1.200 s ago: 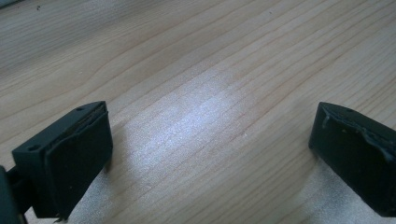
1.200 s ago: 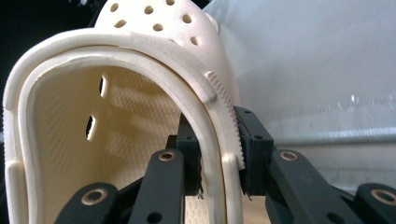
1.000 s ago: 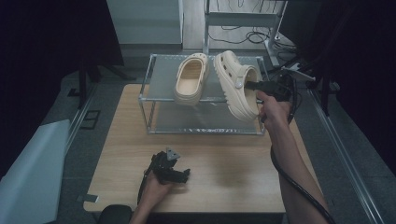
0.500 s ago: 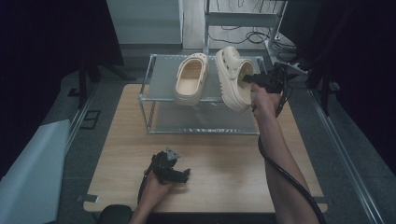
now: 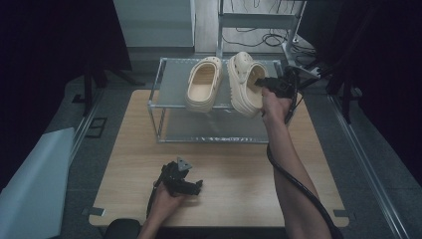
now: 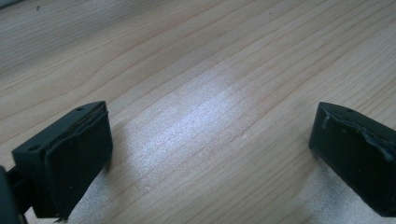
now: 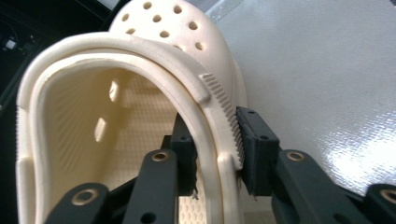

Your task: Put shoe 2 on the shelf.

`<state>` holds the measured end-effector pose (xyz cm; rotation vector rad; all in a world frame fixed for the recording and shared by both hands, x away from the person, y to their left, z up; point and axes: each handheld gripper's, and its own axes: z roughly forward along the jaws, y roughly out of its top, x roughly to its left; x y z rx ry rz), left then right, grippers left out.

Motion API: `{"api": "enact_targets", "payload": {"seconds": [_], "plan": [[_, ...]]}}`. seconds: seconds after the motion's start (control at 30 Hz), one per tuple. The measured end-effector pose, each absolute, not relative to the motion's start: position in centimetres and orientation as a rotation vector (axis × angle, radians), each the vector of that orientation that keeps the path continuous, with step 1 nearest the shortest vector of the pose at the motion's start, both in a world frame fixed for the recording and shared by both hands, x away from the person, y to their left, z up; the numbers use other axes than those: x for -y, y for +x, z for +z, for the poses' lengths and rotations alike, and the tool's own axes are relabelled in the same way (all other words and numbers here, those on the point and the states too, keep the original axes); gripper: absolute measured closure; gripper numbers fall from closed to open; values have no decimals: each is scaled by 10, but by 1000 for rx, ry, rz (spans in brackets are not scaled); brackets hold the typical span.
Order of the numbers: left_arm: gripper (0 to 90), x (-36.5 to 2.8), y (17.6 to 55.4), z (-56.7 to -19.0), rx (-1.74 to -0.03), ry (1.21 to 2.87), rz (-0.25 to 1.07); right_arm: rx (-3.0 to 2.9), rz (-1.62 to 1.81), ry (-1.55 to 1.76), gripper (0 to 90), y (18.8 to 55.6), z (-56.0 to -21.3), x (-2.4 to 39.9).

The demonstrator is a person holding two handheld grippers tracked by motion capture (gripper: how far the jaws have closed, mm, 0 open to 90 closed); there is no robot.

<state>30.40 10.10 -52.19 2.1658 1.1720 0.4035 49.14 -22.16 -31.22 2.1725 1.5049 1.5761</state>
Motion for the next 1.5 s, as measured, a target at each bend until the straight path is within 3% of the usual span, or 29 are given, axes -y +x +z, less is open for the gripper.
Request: {"api": "enact_targets", "payload": {"seconds": [0.43,0.53,0.67,1.0,1.13,1.27,1.37,1.5], "plan": [[0,-101,304,-522,-1174,2165,405,-1514,1624,2100,491,495,-310,202],[0,-101,304,-522,-1173,2165,403,-1546,1675,2079,383,498,-313,202],[0,-101,304,-522,-1174,2165,405,-1571,1721,2047,340,498,-313,202],[0,-104,308,-519,-1190,2190,378,-1728,1741,1848,374,486,-301,214],[39,-110,314,-514,-1239,2158,334,-1772,1760,1796,391,479,-308,223],[147,-119,318,-508,-1283,2091,298,-1785,1805,1774,408,474,-319,232],[172,-126,322,-498,-1282,2029,307,-1794,1818,1759,427,469,-324,236],[333,-137,328,-482,-1266,1967,311,-1818,1852,1729,491,460,-334,240]]}}
